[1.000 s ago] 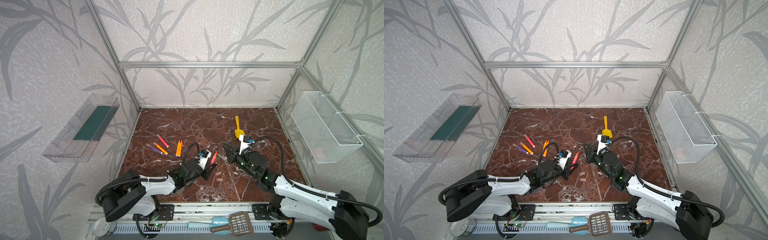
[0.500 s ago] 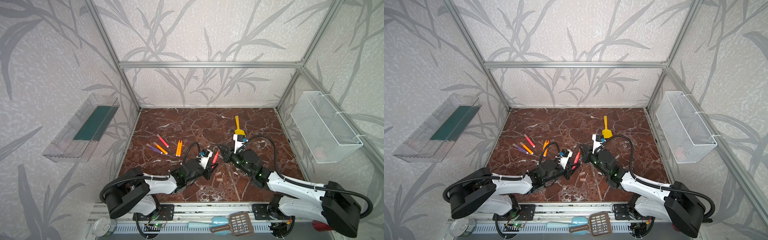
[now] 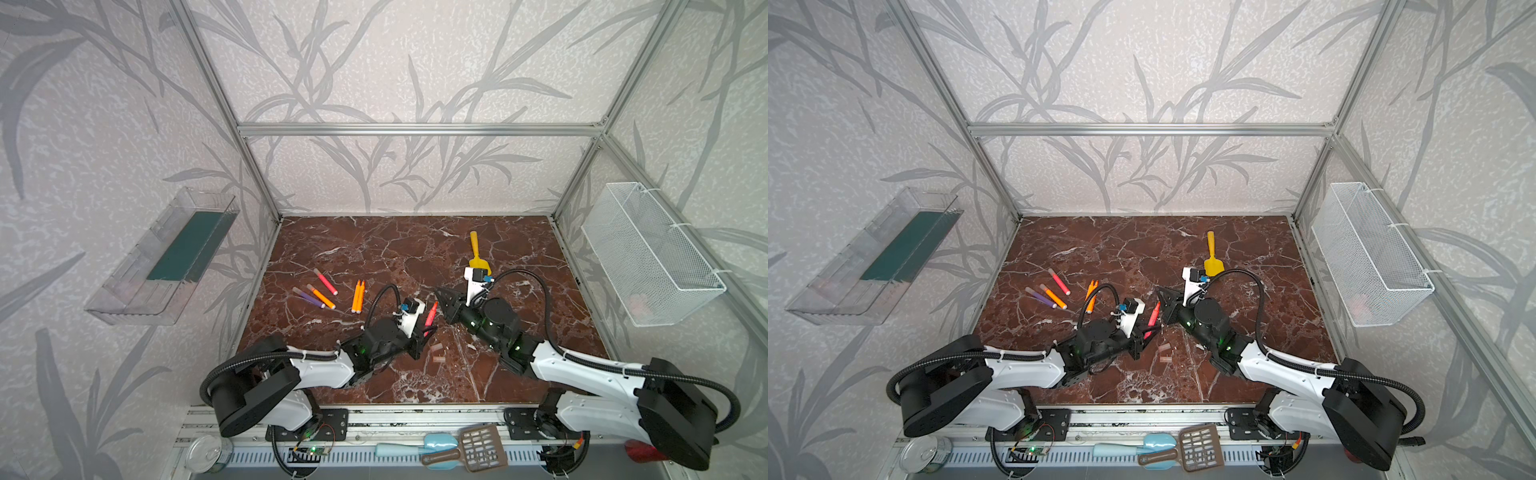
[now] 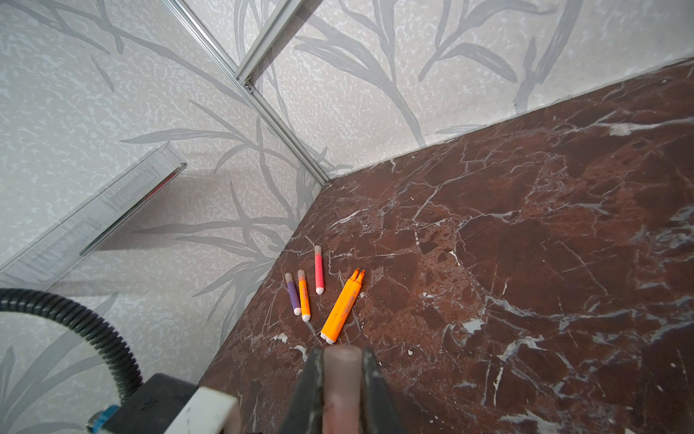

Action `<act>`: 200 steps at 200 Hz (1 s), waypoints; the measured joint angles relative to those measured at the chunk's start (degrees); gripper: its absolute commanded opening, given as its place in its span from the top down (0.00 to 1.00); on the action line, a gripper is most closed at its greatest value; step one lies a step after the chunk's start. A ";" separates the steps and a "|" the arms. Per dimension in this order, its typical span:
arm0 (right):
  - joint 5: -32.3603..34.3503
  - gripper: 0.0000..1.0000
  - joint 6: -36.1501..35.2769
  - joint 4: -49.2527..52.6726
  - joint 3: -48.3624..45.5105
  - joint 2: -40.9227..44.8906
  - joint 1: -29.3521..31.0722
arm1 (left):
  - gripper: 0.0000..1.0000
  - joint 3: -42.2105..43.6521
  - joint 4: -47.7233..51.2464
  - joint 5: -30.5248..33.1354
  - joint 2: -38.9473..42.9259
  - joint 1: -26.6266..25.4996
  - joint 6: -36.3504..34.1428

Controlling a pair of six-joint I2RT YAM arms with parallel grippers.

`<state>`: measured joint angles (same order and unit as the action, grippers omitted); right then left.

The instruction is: Insert the pens into the pen caps

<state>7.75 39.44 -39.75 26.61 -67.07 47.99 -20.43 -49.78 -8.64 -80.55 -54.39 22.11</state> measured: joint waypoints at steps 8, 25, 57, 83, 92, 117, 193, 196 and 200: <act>-0.20 1.00 0.07 -0.13 0.00 -0.22 0.00 | 1.00 0.00 0.02 0.02 0.00 0.00 -0.02; -0.55 1.00 0.22 -0.35 0.00 -1.01 0.00 | 1.00 0.00 0.00 0.02 0.00 0.00 0.00; -1.31 1.00 1.01 -1.57 0.00 -2.69 0.00 | 1.00 0.00 0.04 0.24 0.09 0.00 0.02; -1.84 1.00 1.22 -2.43 0.00 -2.75 0.00 | 1.00 0.00 0.02 1.36 0.11 -0.02 0.26; -1.88 1.00 1.27 -2.47 -0.02 -2.75 0.00 | 1.00 0.00 0.02 1.90 0.11 -0.04 0.44; -2.10 1.00 1.46 -2.67 -0.24 -2.73 0.00 | 1.00 0.00 0.04 3.13 0.15 -0.04 0.68; -3.78 1.00 2.80 -5.05 -0.79 -3.30 0.07 | 1.00 0.00 0.07 4.74 1.68 -0.31 2.51; -3.82 1.00 2.82 -5.16 -0.81 -3.34 0.11 | 1.00 0.00 0.07 4.74 1.68 -0.31 2.60; -3.89 1.00 2.84 -5.38 -0.85 -3.41 0.17 | 1.00 0.00 0.07 4.72 1.70 -0.28 2.82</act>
<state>3.86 42.28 -45.12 25.76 -70.48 48.16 -20.43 -49.71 -3.92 -78.85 -54.68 24.93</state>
